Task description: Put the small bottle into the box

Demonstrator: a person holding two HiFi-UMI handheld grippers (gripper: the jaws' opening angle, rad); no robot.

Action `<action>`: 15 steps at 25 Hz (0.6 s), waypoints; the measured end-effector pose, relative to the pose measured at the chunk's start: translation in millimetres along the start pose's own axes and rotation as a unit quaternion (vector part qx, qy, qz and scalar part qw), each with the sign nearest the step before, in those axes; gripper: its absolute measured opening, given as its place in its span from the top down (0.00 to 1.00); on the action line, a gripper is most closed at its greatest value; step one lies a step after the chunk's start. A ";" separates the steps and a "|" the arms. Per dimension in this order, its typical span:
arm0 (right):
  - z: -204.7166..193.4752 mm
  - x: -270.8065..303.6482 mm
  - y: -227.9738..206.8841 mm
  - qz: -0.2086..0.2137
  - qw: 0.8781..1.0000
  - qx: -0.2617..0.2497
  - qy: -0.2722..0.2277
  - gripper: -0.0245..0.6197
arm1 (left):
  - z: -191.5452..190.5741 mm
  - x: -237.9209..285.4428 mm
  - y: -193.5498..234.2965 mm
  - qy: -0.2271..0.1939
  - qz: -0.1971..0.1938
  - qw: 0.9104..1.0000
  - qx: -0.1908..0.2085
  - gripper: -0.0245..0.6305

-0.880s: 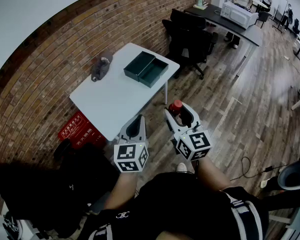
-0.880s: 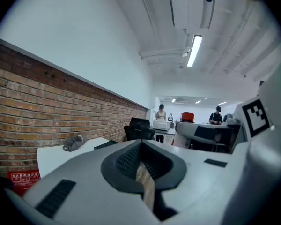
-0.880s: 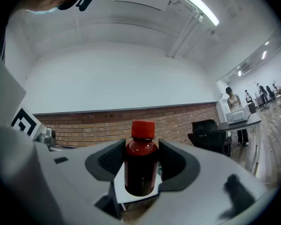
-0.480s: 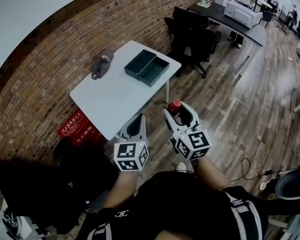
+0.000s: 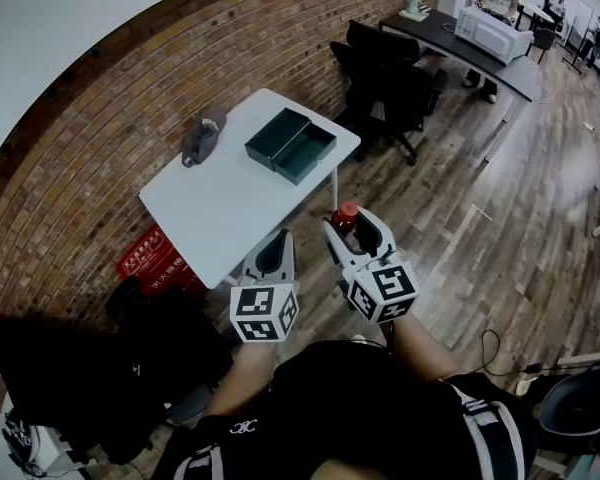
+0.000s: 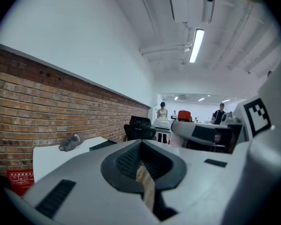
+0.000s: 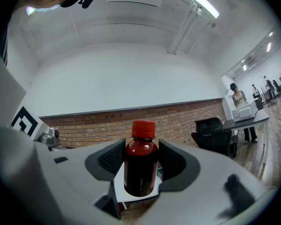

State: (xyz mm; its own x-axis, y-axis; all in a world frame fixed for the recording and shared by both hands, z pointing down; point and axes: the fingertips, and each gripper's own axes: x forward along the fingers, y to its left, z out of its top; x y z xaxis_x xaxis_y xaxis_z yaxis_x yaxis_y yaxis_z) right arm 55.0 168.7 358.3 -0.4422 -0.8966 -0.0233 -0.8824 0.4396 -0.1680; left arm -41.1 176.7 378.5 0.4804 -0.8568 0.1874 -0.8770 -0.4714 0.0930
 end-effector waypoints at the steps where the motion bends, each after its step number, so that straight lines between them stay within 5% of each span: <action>1: 1.0 0.6 -6.0 0.003 1.000 -0.001 0.001 0.62 | 0.7 6.0 -4.4 0.000 0.001 1.000 -0.001 0.94; 15: 1.0 6.9 -110.4 0.018 1.000 -0.004 0.011 0.62 | -10.3 81.9 -52.0 0.017 0.020 1.000 -0.011 0.94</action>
State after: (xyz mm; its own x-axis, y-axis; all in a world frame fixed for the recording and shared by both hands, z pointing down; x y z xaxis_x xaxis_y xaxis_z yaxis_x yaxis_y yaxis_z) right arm 149.5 113.9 375.7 -0.4766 -0.8791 -0.0083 -0.8671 0.4717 -0.1602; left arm 43.8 133.2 399.0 0.4445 -0.8671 0.2247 -0.8958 -0.4319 0.1054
